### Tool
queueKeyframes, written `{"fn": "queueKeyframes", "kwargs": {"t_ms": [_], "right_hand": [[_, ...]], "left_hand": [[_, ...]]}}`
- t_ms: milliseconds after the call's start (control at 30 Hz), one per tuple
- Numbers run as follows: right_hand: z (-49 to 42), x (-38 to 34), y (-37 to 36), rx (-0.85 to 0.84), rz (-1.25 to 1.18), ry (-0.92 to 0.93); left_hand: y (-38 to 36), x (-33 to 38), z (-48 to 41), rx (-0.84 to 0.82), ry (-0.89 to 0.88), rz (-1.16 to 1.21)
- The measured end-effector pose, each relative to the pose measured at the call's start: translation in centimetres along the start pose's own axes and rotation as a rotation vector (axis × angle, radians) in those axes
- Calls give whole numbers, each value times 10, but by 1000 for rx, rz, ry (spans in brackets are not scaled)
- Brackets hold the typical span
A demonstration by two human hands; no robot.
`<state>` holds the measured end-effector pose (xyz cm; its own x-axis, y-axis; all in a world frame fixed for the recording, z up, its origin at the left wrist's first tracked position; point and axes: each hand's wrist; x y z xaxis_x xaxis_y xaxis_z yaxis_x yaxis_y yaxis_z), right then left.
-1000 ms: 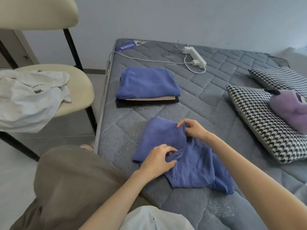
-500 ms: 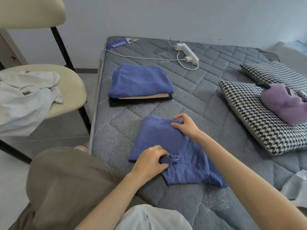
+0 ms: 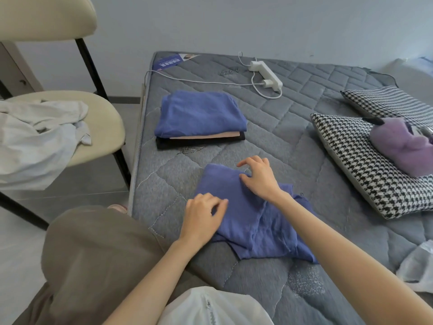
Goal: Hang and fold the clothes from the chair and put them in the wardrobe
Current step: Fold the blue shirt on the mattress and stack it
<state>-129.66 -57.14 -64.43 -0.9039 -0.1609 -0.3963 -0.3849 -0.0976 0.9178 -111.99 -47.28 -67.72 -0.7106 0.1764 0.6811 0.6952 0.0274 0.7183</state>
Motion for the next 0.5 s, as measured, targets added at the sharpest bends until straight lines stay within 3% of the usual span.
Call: {"fn": "queueKeyframes", "kwargs": {"t_ms": [67, 200, 333, 500], "right_hand": [[-9, -12, 0, -73, 12, 33], [-29, -36, -2, -293, -61, 65], [-47, -50, -8, -535, -38, -91], [-62, -56, -13, -612, -81, -149]], "left_hand": [[5, -10, -3, 100, 183, -26], [14, -28, -6, -3, 549, 9], [15, -34, -9, -108, 572, 47], [15, -32, -11, -226, 508, -131]]}}
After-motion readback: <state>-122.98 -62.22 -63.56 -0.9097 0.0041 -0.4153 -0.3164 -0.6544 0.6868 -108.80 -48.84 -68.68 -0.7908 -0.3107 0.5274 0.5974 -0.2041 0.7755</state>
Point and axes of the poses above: each hand's wrist, its own z-axis away from the middle knuckle, its own y-axis out of the back of the hand, x = y × z, and after that the axes turned 5 degrees about -x, right-handed
